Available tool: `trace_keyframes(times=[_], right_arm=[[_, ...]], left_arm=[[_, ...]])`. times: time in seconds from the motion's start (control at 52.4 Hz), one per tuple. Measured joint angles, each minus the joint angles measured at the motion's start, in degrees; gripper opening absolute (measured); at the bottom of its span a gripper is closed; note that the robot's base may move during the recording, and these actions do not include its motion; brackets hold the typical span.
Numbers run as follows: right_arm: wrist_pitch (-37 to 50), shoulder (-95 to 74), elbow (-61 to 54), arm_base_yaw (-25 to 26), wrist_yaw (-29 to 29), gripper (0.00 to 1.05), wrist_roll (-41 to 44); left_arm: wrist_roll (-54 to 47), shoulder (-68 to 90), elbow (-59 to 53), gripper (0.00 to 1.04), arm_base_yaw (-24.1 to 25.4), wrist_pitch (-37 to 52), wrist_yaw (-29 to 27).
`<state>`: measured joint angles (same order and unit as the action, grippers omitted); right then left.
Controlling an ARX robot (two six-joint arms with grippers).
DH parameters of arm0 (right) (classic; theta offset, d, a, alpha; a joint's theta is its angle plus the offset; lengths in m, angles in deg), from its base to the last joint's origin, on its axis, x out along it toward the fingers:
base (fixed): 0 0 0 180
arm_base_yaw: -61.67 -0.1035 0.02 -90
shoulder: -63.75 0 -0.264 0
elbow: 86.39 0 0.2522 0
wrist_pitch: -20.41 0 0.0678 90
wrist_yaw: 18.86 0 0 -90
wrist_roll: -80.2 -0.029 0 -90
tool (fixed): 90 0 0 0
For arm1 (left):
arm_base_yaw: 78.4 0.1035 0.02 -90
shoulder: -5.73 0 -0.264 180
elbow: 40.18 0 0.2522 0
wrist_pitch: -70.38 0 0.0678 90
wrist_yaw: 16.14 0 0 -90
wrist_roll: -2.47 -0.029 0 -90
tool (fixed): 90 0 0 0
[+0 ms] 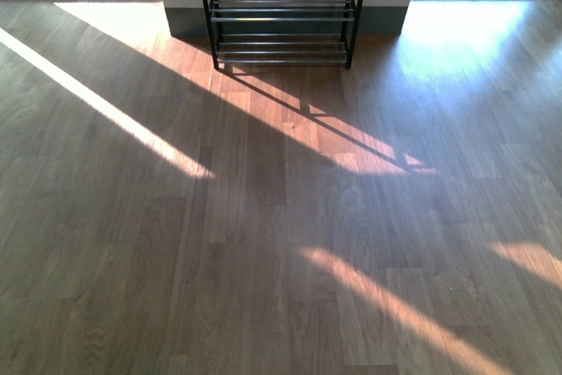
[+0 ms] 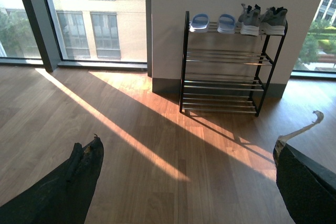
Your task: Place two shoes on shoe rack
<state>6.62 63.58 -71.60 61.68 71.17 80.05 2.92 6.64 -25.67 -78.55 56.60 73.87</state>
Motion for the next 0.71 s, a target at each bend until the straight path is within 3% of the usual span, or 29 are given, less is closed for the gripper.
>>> trace_keyframes(times=[0.706], right_arm=[[0.0, 0.0, 0.0, 0.0, 0.0, 0.96, 0.0]], left_arm=[[0.0, 0.0, 0.0, 0.95, 0.0, 0.0, 0.0]])
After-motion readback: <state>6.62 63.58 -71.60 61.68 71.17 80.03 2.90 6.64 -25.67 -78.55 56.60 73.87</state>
